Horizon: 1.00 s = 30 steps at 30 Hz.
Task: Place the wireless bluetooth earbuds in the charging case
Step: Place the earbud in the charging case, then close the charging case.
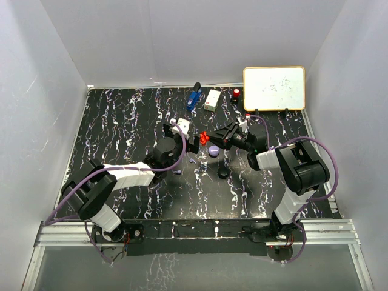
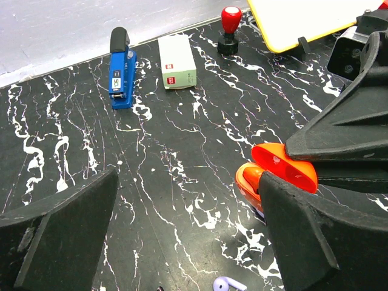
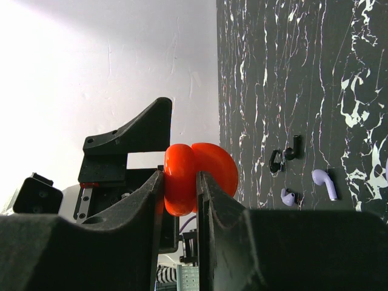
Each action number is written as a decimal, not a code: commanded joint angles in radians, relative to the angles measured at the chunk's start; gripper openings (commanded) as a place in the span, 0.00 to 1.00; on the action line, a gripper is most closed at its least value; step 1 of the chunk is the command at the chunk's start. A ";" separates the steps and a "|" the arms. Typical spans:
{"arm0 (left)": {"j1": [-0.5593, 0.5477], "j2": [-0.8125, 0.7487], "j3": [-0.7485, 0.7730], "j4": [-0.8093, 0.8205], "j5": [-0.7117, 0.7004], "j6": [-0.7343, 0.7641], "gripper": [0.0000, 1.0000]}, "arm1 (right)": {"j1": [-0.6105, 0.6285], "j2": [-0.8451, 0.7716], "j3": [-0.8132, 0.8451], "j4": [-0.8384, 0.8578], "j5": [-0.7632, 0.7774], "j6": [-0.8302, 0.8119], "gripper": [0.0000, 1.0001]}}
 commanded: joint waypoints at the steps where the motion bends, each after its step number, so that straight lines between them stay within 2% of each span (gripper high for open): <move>1: 0.005 -0.031 0.019 0.031 0.003 -0.008 0.99 | -0.004 -0.019 0.011 0.083 -0.005 -0.001 0.00; 4: 0.005 -0.056 -0.003 0.045 -0.057 -0.003 0.99 | -0.005 -0.019 0.010 0.084 -0.006 -0.001 0.00; 7: 0.005 -0.093 -0.035 0.063 -0.174 -0.014 0.99 | -0.005 -0.019 0.010 0.089 -0.007 0.000 0.00; 10: 0.006 -0.127 -0.066 0.036 -0.281 -0.073 0.98 | -0.011 -0.019 0.010 0.104 -0.013 0.003 0.00; 13: 0.016 -0.145 -0.085 -0.030 -0.273 -0.192 0.98 | -0.017 -0.023 0.009 0.139 -0.012 0.013 0.00; 15: 0.025 -0.143 -0.101 -0.046 -0.216 -0.298 0.98 | -0.017 -0.021 0.017 0.150 -0.012 0.018 0.00; 18: 0.026 -0.109 -0.163 0.101 -0.093 -0.355 0.99 | -0.017 -0.019 0.022 0.201 -0.010 0.052 0.00; 23: 0.026 -0.003 -0.259 0.419 0.002 -0.303 0.99 | -0.017 0.020 0.033 0.250 0.002 0.099 0.00; 30: -0.003 0.144 -0.216 0.609 0.023 -0.130 0.99 | -0.011 -0.003 0.040 0.215 0.049 0.099 0.00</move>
